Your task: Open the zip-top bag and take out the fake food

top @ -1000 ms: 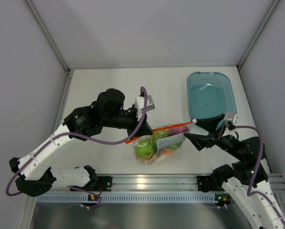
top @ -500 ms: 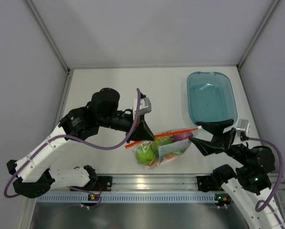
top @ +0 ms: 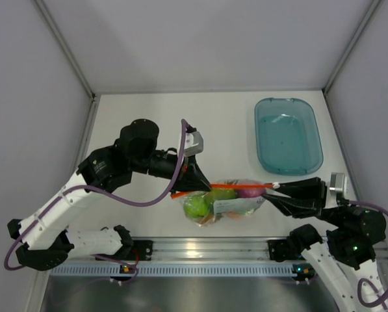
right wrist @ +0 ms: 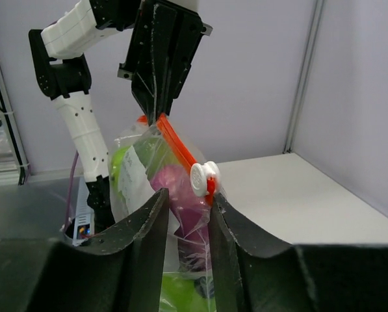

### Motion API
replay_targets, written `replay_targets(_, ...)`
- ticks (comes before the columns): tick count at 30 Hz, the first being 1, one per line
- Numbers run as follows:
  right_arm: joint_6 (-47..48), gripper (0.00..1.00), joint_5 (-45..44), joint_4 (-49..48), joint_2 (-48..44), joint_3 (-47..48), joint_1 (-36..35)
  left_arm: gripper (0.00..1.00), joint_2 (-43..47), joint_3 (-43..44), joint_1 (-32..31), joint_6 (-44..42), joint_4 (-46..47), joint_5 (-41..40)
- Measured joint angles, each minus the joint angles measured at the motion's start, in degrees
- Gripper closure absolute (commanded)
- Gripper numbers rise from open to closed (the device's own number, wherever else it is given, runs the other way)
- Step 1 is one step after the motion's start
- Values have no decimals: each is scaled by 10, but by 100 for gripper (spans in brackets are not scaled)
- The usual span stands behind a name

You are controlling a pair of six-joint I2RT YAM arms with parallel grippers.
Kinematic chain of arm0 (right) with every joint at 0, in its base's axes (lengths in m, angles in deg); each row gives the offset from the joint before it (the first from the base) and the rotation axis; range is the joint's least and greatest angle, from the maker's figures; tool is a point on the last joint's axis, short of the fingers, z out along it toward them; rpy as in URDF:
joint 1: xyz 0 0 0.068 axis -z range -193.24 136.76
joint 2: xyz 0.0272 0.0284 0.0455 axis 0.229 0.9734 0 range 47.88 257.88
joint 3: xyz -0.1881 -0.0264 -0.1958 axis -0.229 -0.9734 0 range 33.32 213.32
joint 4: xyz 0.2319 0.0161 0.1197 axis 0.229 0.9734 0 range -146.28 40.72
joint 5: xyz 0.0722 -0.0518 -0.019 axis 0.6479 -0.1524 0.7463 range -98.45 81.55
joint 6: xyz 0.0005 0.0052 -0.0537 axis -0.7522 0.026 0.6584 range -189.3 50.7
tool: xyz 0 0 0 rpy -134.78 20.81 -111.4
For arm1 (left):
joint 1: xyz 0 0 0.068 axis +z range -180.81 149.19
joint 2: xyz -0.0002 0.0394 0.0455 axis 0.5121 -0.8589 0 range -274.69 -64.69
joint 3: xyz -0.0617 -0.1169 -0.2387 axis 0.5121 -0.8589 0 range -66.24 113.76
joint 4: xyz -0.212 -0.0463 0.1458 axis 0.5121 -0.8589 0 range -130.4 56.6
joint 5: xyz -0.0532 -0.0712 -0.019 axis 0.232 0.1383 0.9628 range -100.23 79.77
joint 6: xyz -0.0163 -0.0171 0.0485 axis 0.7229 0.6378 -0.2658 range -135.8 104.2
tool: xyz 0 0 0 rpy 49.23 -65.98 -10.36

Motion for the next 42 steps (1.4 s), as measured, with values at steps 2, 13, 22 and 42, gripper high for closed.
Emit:
replay_targets(2, 0, 73, 3, 0, -1, 1, 0, 100, 1, 0, 0, 3, 1, -10)
replay_targets(13, 2, 100, 2, 2, -3, 2, -4, 100, 3, 0, 0, 18, 12, -78)
replay_targets(22, 56, 100, -51, 86, 51, 64, -6, 98, 3, -45, -2, 7, 50, -133)
replay_targets(42, 146, 100, -59, 266, 312, 118, -33, 29, -33, -160, 64, -35, 174, -83)
